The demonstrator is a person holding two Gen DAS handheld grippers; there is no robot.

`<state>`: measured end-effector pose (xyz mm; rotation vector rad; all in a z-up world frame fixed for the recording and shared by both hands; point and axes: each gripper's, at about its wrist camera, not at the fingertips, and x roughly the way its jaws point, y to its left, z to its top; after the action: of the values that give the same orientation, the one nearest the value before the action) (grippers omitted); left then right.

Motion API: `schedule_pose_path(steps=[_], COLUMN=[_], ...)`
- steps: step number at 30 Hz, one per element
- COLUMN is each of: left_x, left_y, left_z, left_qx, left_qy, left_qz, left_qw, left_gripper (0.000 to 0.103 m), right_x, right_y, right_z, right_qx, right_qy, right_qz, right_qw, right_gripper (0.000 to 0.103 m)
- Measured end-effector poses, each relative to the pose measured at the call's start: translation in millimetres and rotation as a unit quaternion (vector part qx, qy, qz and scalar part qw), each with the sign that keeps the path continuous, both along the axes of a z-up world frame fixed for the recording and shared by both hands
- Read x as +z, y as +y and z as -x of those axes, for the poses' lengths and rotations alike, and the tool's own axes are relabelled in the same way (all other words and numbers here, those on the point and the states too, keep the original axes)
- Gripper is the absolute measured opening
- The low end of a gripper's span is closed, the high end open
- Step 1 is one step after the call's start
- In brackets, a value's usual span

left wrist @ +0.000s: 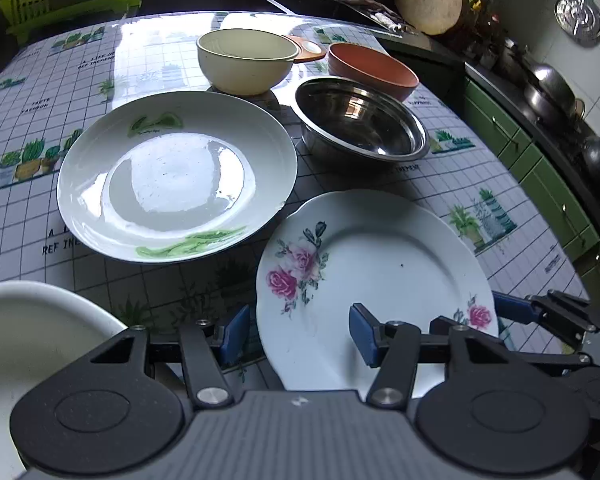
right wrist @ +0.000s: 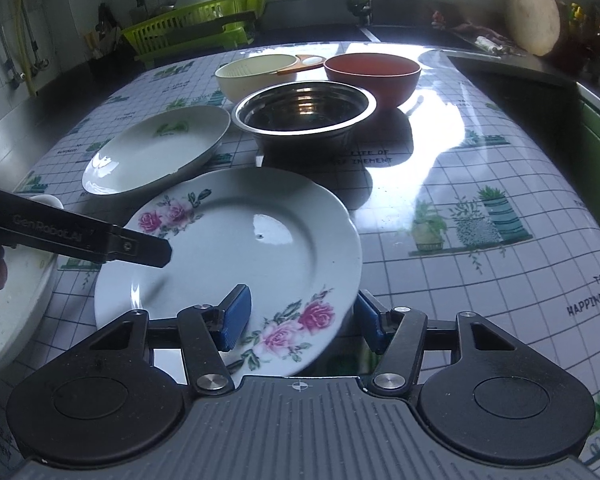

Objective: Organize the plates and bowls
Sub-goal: 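Move the left tool to the rim of the rose-patterned plate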

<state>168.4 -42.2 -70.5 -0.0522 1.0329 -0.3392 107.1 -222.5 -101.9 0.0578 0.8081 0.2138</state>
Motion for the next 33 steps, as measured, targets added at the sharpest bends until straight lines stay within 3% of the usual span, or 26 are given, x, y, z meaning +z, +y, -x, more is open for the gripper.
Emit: schedule_pose_path(steps=[6,23,33], left_x=[-2.2,-1.7,-2.6], left_y=[-12.8,-25.1,-28.3], left_z=[-1.3,8.1,10.7], left_qx=[-0.017,-0.045,-0.044], left_qy=[-0.003,0.0,-0.005], left_qz=[-0.018,-0.028,-0.038], left_qw=[0.9997,0.9986,0.9983], left_gripper=[0.061,0.054,0.057], right_x=[-0.3,-1.5,-3.5], right_y=[0.2,-12.6,-11.6], right_z=[-0.6,6.8,9.6], right_qx=[-0.005,-0.013,-0.02], right_qy=[-0.002,-0.008,-0.014], right_qz=[-0.002,-0.001,-0.005], right_qw=[1.0,1.0,1.0], right_gripper=[0.059,0.058,0.058])
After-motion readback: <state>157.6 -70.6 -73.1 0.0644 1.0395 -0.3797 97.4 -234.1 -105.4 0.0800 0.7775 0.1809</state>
